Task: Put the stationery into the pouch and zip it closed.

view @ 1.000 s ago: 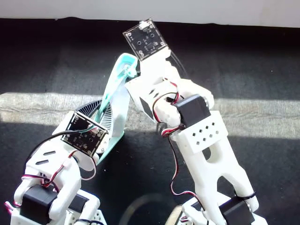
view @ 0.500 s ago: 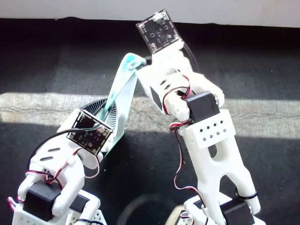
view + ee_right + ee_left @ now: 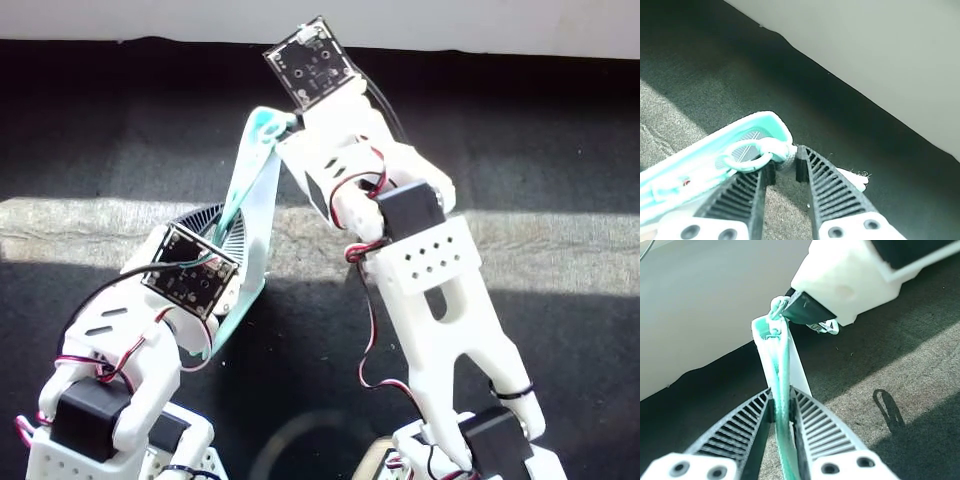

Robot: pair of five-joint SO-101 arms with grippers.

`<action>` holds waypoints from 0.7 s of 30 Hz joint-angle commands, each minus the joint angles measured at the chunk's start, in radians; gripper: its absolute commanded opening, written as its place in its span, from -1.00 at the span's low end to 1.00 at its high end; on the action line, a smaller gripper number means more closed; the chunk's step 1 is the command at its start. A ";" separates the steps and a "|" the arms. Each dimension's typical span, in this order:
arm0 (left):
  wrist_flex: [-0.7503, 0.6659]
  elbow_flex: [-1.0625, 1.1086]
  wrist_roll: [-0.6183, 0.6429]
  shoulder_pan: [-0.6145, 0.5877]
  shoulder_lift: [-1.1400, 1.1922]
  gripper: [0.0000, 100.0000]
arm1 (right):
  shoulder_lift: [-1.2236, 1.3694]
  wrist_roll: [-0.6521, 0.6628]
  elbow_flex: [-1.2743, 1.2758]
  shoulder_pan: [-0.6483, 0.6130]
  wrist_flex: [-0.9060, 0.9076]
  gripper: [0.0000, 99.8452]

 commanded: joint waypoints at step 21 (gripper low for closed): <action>0.052 -0.051 0.006 -0.004 -0.088 -0.98 | 0.332 0.008 -0.105 0.219 -0.128 -0.99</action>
